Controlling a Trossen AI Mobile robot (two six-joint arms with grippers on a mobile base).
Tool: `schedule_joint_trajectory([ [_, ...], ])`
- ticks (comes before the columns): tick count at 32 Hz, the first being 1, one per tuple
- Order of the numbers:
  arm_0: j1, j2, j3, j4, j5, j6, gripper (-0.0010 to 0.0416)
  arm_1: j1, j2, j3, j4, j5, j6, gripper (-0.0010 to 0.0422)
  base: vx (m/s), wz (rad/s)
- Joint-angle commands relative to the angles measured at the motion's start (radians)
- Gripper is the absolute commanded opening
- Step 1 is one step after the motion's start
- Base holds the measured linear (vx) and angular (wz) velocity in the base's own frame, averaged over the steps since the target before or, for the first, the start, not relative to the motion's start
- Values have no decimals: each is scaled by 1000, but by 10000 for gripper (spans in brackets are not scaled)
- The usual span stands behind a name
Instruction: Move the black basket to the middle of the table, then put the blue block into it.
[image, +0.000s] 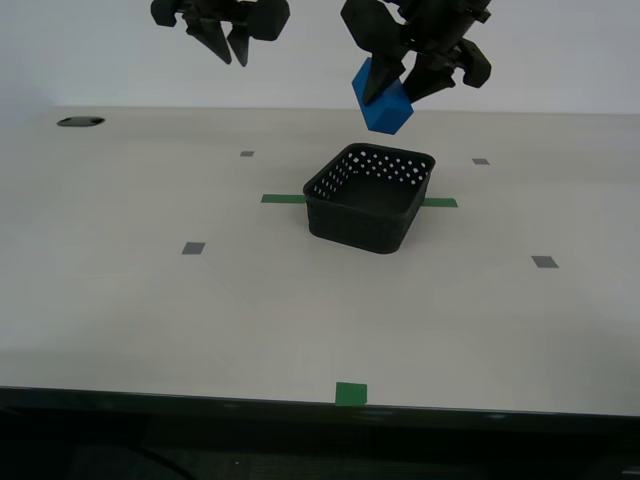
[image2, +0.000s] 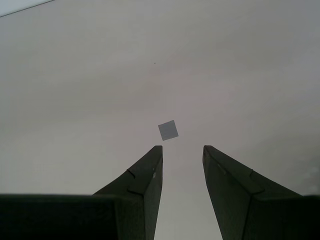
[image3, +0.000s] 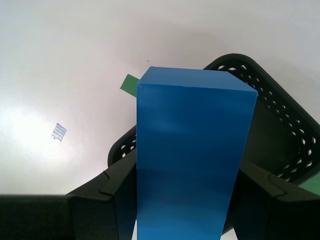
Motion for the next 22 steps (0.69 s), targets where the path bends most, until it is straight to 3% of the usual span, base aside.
schedule_joint_trajectory([
  [1,0,-1,1,21,19,-5,3,0,0,1,6,-1,0,105,0,0],
  [9,-21,0,1,-22,21,-42,3,0,0,1,13,-1,0,105,0,0],
  [10,-31,0,1,-22,-31,1,22,0,0,1,14,-1,0,105,0,0],
  [12,-33,0,0,-23,-31,-1,49,0,0,1,14,-2,0,105,0,0],
  [13,-33,-1,0,-23,4,-43,170,0,0,1,16,-1,0,105,0,0],
  [14,-32,-1,0,-24,45,-53,233,0,0,1,16,-1,0,105,0,0],
  [15,-32,-1,0,-24,51,-53,287,0,0,1,16,-1,0,105,0,0],
  [16,-32,0,0,-25,57,-54,314,0,0,1,17,-1,0,105,0,0],
  [18,-32,0,0,-26,57,-53,332,0,0,1,18,-1,0,105,0,0],
  [22,-33,0,0,-26,57,-53,302,0,0,1,19,-1,0,105,0,0],
])
